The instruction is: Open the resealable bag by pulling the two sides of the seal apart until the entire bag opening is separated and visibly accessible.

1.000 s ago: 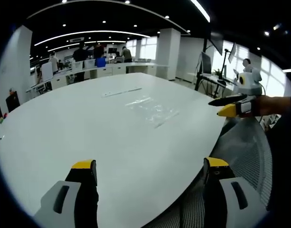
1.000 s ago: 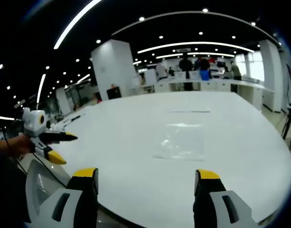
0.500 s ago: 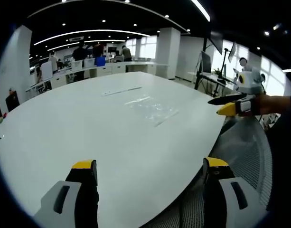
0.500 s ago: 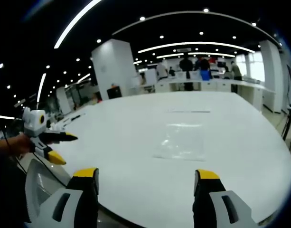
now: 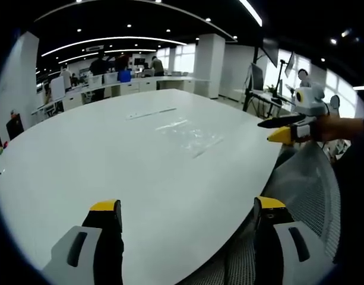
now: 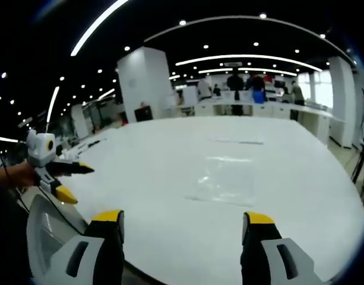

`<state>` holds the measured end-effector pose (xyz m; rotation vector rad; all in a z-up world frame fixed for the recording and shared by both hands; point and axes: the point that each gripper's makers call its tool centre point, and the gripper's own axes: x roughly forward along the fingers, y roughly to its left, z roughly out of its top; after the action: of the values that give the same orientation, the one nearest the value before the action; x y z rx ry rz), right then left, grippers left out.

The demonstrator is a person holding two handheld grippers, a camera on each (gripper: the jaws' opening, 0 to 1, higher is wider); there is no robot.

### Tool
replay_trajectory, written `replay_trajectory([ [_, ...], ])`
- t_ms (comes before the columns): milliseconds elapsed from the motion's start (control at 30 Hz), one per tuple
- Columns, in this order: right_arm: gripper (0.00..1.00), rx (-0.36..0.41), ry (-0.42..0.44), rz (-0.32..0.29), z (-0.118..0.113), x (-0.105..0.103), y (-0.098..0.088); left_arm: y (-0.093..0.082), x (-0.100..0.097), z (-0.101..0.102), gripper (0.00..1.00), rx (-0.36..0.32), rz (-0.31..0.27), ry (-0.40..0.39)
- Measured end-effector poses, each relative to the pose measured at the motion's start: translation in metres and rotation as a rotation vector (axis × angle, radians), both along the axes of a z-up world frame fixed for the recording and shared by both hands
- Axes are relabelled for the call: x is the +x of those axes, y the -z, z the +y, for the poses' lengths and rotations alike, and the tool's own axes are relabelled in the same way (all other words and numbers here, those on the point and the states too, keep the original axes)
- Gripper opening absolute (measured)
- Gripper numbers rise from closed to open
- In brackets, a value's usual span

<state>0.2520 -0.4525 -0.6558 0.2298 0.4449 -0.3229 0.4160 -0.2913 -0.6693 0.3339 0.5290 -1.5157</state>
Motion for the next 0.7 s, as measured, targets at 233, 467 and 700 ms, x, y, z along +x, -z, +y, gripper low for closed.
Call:
replay_trajectory([
  [233, 0.8, -0.034, -0.022, 0.02, -0.007, 0.004, -0.001, 0.001, 0.0, -0.002, 0.9, 0.008, -0.003, 0.009],
  [467, 0.74, -0.088, -0.064, 0.042, -0.015, 0.013, -0.001, -0.001, 0.001, -0.006, 0.9, 0.006, -0.006, 0.013],
  [700, 0.66, -0.126, -0.079, 0.048, -0.025, 0.021, 0.001, 0.003, -0.003, -0.009, 0.89, 0.016, 0.003, 0.027],
])
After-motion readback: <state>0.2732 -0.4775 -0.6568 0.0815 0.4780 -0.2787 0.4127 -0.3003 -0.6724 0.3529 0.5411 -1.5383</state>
